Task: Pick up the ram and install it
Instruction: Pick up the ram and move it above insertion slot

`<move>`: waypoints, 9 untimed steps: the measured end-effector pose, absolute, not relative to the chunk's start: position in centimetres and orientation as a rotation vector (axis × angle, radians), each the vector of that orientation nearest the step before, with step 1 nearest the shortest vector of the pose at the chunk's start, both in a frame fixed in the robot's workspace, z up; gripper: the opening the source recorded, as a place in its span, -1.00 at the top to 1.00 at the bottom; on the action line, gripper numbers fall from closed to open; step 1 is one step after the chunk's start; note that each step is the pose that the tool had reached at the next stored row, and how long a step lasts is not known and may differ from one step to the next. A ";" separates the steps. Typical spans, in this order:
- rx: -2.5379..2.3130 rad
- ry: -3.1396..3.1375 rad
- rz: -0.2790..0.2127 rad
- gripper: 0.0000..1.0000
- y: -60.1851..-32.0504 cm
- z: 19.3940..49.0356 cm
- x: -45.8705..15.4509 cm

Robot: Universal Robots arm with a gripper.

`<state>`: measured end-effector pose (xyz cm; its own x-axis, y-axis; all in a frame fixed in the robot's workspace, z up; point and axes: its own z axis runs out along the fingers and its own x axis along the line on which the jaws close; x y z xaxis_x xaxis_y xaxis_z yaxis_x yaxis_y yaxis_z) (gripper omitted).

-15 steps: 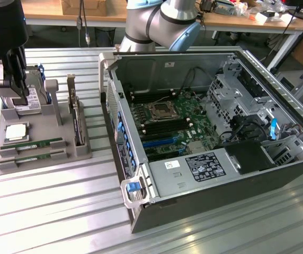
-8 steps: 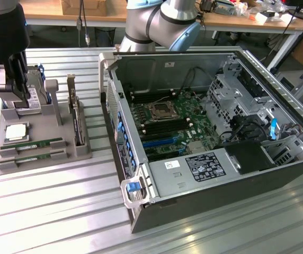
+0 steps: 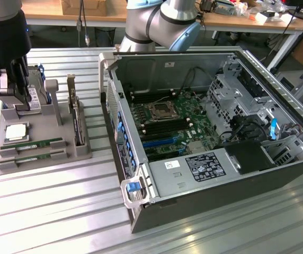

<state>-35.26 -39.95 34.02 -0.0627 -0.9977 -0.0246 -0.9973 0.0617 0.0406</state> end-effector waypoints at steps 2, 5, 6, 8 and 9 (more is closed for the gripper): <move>2.145 -2.280 -0.073 0.40 -40.0 33.8 -35.3; 2.147 -2.279 -0.073 0.40 -40.0 33.4 -35.3; 2.148 -2.278 -0.073 0.40 -40.0 33.4 -35.3; 2.149 -2.277 -0.073 0.40 -40.0 33.1 -35.3; 2.150 -2.276 -0.073 0.40 -40.0 33.0 -35.3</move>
<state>-35.26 -39.96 33.04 -0.0574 -0.9980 -0.0246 -0.9976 0.0564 0.0405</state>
